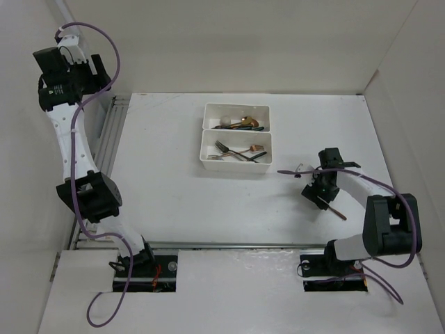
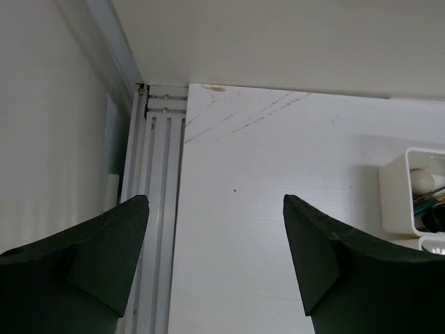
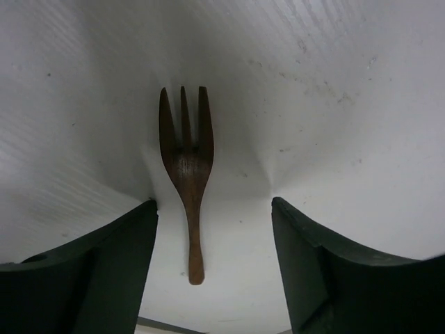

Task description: Sort the eating utensils into containers

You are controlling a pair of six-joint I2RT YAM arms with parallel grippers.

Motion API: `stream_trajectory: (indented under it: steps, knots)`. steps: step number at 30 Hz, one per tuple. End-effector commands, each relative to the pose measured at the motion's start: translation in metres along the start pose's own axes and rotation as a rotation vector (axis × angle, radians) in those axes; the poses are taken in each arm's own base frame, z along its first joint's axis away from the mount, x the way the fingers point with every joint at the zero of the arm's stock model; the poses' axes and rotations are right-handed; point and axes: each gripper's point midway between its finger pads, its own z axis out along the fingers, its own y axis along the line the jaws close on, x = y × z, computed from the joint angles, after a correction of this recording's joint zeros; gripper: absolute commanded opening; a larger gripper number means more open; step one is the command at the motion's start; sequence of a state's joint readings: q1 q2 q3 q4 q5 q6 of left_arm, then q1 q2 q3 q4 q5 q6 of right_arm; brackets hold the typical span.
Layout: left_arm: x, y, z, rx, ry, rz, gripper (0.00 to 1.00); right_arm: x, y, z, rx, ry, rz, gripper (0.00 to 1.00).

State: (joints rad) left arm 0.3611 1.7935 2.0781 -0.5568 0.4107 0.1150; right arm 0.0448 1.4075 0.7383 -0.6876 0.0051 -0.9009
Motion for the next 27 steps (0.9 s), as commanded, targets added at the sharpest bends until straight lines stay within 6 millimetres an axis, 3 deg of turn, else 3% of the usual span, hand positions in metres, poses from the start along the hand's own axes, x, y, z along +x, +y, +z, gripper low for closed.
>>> stream_trajectory:
  steps: [1, 5, 9, 10, 12, 17, 20, 24, 27]
  knots:
    - [-0.025, 0.017, -0.014, -0.053, -0.074, 0.029, 0.76, -0.004, -0.002, 0.010, 0.000, -0.032, 0.035, 0.69]
    - [-0.022, 0.033, -0.018, -0.103, -0.064, 0.038, 0.76, -0.001, -0.005, 0.013, -0.009, 0.005, 0.036, 0.57]
    - [-0.030, 0.043, -0.025, -0.132, -0.083, 0.038, 0.76, -0.001, -0.002, 0.016, -0.063, 0.033, 0.025, 0.38]
    - [-0.030, 0.043, -0.025, -0.132, -0.083, 0.038, 0.76, 0.000, -0.001, 0.018, -0.071, 0.040, 0.013, 0.22]
    - [-0.033, 0.047, -0.028, -0.141, -0.092, 0.039, 0.76, -0.008, -0.004, 0.016, -0.086, 0.036, 0.003, 0.00]
    - [-0.033, 0.052, -0.030, -0.150, -0.092, 0.046, 0.76, -0.037, -0.002, 0.020, -0.145, 0.002, -0.044, 0.00]
    - [-0.033, 0.052, -0.030, -0.151, -0.091, 0.056, 0.76, -0.060, -0.014, 0.017, -0.133, -0.044, -0.009, 0.00]
    - [-0.040, 0.047, -0.042, -0.153, -0.109, 0.072, 0.76, -0.099, -0.048, -0.003, -0.055, -0.144, 0.040, 0.00]
    - [-0.036, 0.047, -0.043, -0.152, -0.100, 0.069, 0.76, -0.121, -0.078, -0.033, 0.018, -0.211, 0.045, 0.00]
